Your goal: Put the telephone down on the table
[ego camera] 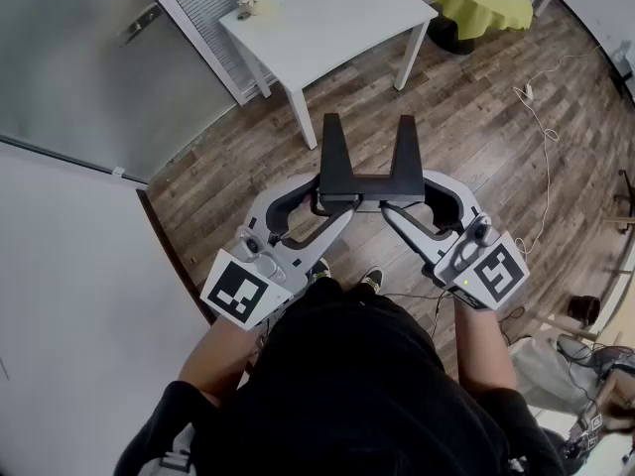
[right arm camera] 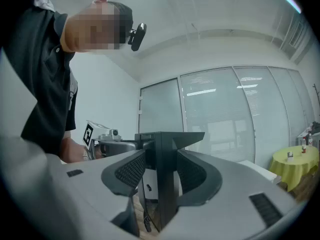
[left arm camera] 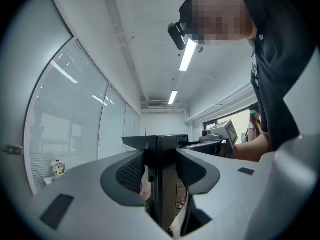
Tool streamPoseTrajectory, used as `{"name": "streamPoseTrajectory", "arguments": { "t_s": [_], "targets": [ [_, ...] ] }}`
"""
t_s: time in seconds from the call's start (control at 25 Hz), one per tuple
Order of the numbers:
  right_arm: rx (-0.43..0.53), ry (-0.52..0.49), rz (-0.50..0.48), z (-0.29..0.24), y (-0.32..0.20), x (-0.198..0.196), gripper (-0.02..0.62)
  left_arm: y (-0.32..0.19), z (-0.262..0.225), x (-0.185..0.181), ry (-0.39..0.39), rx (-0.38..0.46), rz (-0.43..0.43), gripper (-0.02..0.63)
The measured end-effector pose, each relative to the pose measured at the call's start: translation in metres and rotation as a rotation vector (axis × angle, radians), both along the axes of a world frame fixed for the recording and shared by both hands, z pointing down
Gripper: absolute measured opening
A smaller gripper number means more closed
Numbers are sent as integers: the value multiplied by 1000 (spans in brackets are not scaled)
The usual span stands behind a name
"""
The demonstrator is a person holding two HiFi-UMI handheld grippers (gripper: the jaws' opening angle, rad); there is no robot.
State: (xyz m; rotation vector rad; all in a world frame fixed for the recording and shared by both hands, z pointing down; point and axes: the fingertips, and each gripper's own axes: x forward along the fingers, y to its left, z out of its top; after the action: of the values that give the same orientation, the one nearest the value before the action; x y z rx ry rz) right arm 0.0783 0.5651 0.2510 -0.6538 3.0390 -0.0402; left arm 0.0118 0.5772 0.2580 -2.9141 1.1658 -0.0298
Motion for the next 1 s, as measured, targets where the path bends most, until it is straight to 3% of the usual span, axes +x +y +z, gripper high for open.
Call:
{"name": "streamPoseTrajectory", "arguments": {
  "t_s": [0.6, 1.0],
  "targets": [
    [-6, 13, 11, 1, -2, -3, 212, -2, 0, -2, 7, -6, -4, 196],
    [-19, 5, 64, 0, -15, -38, 212, -18, -1, -37, 26, -5, 42, 196]
  ]
}}
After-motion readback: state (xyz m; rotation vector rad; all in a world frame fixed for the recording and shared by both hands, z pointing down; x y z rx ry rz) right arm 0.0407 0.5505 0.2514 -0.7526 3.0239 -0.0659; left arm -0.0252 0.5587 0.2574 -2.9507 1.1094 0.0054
